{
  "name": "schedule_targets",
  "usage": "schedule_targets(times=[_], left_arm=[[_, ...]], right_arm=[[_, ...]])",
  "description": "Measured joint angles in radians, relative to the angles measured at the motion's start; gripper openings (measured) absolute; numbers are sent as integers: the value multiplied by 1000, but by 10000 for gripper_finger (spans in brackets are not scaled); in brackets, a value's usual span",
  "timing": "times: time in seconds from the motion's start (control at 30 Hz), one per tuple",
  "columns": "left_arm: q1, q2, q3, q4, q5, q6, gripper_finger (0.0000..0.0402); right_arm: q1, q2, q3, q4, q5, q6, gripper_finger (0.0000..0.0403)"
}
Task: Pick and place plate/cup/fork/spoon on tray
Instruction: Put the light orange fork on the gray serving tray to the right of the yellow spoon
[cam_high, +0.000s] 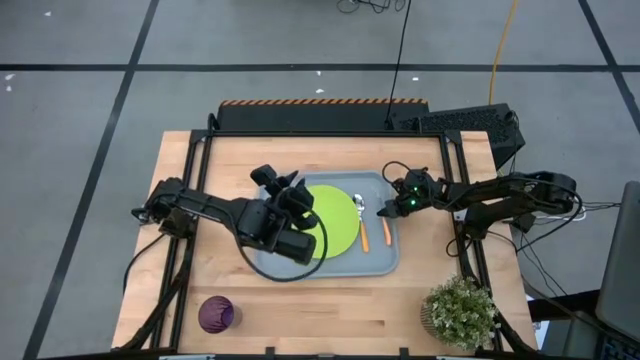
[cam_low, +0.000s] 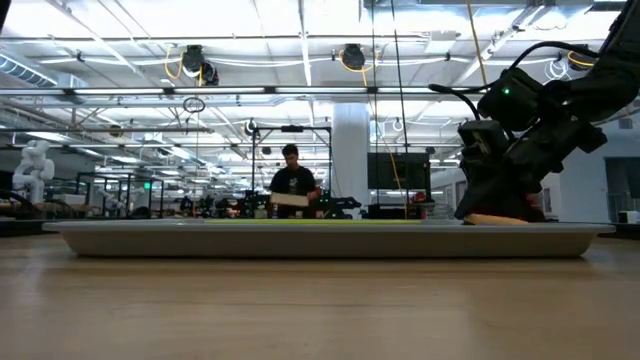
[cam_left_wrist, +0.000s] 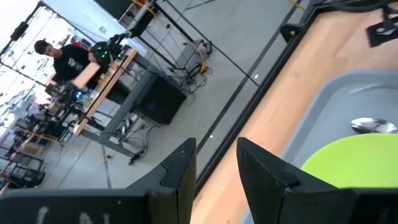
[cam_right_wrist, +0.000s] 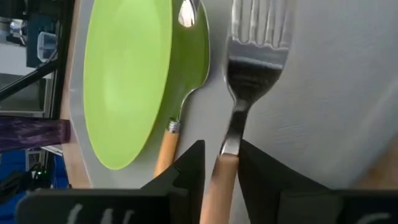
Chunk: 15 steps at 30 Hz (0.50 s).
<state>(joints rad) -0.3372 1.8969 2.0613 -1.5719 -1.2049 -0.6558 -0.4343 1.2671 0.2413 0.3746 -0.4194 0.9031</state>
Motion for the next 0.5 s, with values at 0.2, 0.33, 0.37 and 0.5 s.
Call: schedule_targets(times=[0.2, 0.33, 0.37, 0.5], left_arm=[[-28, 0, 0, 0, 1, -9, 120], [-44, 0, 0, 1, 2, -9, 120], [-47, 0, 0, 1, 2, -9, 120], [-58, 0, 0, 1, 4, -17, 120]], right_arm=[[0, 0, 0, 1, 3, 16, 111], [0, -1, 1, 3, 3, 20, 125], [0, -1, 1, 4, 3, 20, 127], [0, -1, 1, 8, 0, 20, 126]])
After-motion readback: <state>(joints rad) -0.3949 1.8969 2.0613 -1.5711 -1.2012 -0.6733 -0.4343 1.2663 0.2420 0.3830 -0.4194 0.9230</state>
